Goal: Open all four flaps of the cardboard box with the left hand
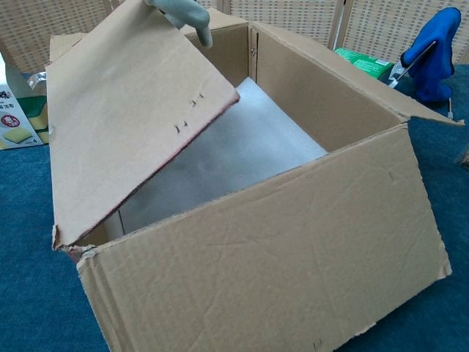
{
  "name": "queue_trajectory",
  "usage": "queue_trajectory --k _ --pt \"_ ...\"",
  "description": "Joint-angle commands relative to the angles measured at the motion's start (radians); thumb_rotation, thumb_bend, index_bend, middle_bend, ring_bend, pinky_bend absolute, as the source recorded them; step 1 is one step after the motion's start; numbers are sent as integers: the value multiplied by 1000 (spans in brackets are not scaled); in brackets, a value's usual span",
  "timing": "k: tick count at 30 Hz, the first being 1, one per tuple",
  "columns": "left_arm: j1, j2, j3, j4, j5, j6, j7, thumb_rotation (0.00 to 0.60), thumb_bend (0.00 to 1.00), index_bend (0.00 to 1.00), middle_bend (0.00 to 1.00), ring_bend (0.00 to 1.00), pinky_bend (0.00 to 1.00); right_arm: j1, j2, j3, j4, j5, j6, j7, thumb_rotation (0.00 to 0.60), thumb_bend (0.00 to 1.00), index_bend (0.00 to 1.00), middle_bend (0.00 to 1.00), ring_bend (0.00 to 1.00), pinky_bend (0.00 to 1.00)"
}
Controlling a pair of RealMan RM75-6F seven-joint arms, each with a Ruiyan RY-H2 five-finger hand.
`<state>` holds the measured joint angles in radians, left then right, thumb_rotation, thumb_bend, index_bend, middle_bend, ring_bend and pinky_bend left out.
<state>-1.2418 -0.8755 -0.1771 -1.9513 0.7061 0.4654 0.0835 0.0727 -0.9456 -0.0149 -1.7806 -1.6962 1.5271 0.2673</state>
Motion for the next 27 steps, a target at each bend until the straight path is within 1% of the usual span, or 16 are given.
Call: queue_trajectory --k 1,8,11,12,15,23,27 --pt "25 30 -17 -13 44 -4 -20 284 0 754 259 56 164 1 -2 -1 -2 -2 -1 -6 600 0 0 0 0 136" --pt "82 101 -70 -43 104 -67 -128 280 0 755 260 55 167 2 -9 -5 -4 -10 -4 -29 600 0 0 0 0 135" --pt "122 136 -108 -56 146 -98 -193 279 0 755 260 55 169 0 -12 -9 -7 -18 -1 -41 600 0 0 0 0 136" --pt "143 167 -126 -73 158 -99 -217 278 0 755 261 55 169 0 -13 -10 -9 -24 0 -48 600 0 0 0 0 136" --pt "193 216 -169 -99 214 -123 -276 277 0 756 262 55 169 -2 -16 -13 -13 -29 3 -60 600 0 0 0 0 136" --pt "310 309 -265 -139 340 -176 -418 279 0 759 262 55 170 -4 -23 -21 -22 -47 5 -87 600 0 0 0 0 136" --pt "376 357 -314 -162 413 -181 -485 274 0 759 264 55 172 -3 -24 -23 -25 -52 6 -93 600 0 0 0 0 135"
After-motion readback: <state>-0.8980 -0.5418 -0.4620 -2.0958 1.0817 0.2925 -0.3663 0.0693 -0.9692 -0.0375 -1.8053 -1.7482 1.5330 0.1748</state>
